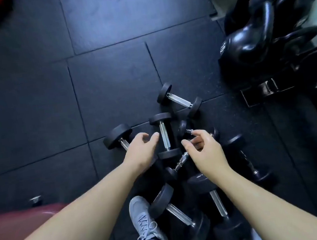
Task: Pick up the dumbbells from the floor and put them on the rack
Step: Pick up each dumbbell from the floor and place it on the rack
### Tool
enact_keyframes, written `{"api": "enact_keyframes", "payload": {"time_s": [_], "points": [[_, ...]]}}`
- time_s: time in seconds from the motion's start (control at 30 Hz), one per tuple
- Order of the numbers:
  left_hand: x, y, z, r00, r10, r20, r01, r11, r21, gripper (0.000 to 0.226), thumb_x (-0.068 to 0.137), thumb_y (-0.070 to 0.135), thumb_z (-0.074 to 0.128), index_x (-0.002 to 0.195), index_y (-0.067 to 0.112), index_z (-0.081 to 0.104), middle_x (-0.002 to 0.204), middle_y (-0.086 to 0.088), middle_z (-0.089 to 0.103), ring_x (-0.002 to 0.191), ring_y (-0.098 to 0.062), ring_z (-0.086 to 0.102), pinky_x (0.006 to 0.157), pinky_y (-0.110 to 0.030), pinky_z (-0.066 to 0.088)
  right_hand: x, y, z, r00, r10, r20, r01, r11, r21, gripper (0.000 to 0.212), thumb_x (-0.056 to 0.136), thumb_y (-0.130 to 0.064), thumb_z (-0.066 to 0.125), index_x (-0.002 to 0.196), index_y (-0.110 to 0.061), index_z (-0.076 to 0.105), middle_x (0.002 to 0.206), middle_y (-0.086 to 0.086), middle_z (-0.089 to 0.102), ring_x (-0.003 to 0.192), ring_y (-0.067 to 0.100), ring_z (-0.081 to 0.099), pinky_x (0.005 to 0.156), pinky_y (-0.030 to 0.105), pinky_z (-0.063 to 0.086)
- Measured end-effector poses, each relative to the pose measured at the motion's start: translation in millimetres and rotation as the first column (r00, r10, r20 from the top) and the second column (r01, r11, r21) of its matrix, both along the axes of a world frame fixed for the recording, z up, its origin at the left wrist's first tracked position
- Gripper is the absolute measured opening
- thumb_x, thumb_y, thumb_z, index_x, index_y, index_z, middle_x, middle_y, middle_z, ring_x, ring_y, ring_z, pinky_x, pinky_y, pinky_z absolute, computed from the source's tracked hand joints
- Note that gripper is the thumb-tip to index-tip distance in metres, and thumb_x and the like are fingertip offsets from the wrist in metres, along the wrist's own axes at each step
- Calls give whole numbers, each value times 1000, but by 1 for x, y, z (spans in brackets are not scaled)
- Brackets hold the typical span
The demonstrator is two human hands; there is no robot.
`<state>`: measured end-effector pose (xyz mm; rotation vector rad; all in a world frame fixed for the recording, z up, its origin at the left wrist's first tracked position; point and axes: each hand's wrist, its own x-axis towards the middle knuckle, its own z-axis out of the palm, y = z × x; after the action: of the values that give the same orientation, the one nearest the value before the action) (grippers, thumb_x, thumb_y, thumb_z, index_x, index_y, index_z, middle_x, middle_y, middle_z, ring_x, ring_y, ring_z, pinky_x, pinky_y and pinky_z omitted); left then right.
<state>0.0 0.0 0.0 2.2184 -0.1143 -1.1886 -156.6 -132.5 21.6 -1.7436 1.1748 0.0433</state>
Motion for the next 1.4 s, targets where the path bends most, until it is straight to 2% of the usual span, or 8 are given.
{"api": "enact_keyframes", "payload": {"time_s": [0.2, 0.43, 0.57, 0.63, 0.83, 1.1, 1.33, 1.4], "points": [[22, -38, -122, 997, 62, -54, -64, 998, -21, 97, 66, 88, 44, 131, 19, 59, 129, -5, 71, 118, -25, 69, 107, -51, 52, 29, -11, -134, 998, 4, -70, 3, 995, 99, 53, 93, -47, 71, 138, -23, 57, 107, -3, 67, 86, 6, 64, 73, 15, 45], [31, -57, -255, 987, 125, -102, -132, 989, -62, 82, 86, 68, 67, 145, 13, 49, 142, -2, 59, 127, -25, 61, 112, -48, 49, 56, -26, -265, 984, 165, -71, -155, 980, 125, 72, 90, -53, 72, 150, -25, 44, 114, -8, 62, 96, 8, 66, 81, 23, 48], [39, -65, -301, 991, 79, -106, -96, 982, -165, 74, 76, 59, 81, 133, 19, 59, 127, 8, 69, 116, -13, 66, 104, -36, 53, 60, -38, -301, 950, 299, -85, -283, 946, 158, 86, 89, -53, 73, 158, -32, 28, 124, -11, 60, 101, 4, 67, 82, 25, 51], [41, -70, -312, 994, 26, -103, -46, 980, -192, 62, 80, 48, 84, 129, 18, 61, 122, 8, 72, 110, -9, 68, 95, -26, 53, 63, -41, -311, 928, 364, -77, -345, 920, 188, 94, 87, -53, 75, 161, -34, 20, 124, -12, 59, 104, 6, 67, 91, 30, 54], [39, -77, -331, 997, -26, -71, 7, 969, -249, 54, 74, 48, 84, 120, 24, 69, 111, 7, 78, 104, -9, 74, 99, -37, 58, 70, -39, -346, 936, 353, -1, -333, 884, 328, 117, 77, -58, 79, 162, -44, -1, 147, -5, 59, 130, 14, 62, 114, 40, 47], [34, -73, -334, 994, -13, -110, -20, 954, -300, 53, 87, 29, 83, 134, 19, 60, 122, 2, 73, 113, -11, 70, 100, -31, 56, 69, -39, -362, 931, 330, 156, -365, 865, 345, 110, 75, -54, 79, 161, -48, 11, 146, -21, 59, 134, 5, 59, 114, 44, 49], [32, -71, -331, 995, -7, -103, -28, 942, -334, 47, 88, 23, 83, 130, 19, 63, 118, 4, 75, 106, -6, 73, 86, -16, 58, 66, -32, -366, 945, 269, 184, -318, 885, 341, 106, 71, -52, 82, 157, -56, 20, 140, -19, 65, 130, 5, 62, 112, 46, 51], [31, -69, -329, 996, -2, -92, -29, 941, -337, 45, 87, 24, 84, 128, 21, 65, 116, 4, 76, 104, -7, 74, 88, -21, 59, 65, -31, -365, 949, 254, 186, -305, 889, 342, 104, 70, -52, 84, 154, -61, 22, 138, -15, 67, 125, 9, 65, 110, 49, 52]]}}
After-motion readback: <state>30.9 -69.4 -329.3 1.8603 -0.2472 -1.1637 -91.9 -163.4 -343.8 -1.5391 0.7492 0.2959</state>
